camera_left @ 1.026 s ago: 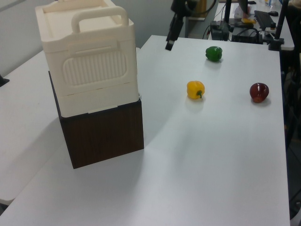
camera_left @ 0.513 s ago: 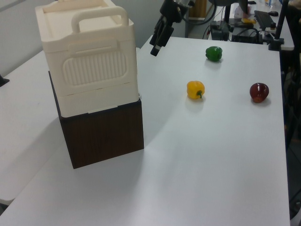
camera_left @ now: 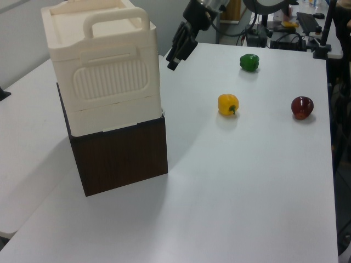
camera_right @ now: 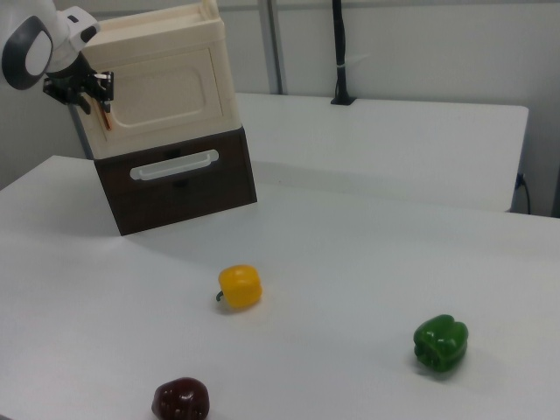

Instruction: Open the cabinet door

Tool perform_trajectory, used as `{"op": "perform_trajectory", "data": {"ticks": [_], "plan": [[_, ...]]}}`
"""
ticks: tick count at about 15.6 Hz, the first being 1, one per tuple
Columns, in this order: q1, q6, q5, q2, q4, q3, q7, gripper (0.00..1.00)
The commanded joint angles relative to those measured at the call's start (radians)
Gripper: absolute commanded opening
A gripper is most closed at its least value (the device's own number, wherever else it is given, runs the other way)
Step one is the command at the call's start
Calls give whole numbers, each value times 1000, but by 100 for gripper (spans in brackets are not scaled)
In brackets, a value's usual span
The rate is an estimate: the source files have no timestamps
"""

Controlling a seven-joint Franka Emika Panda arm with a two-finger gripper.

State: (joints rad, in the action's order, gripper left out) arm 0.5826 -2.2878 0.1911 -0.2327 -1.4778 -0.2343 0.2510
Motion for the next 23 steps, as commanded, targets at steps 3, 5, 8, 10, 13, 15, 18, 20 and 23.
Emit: {"op": "perform_trajectory", "data": {"ticks": [3,5,8,10,13,15,18,20,23], "plan": [[19,-84,-9,-33,-7,-26,19,30],[17,-93,-10,-39,-7,-26,21,30],[20,-137,-10,-57,-7,-26,17,31],[22,-141,-10,-57,-7,-26,16,31],[36,-139,-9,-50,-7,-36,17,32],[39,-133,-9,-40,-7,-36,14,32],[43,-130,-9,-31,-9,-36,17,32],[43,-121,-12,-24,-15,-36,21,32],[42,-114,-15,-23,-12,-36,19,32]]}}
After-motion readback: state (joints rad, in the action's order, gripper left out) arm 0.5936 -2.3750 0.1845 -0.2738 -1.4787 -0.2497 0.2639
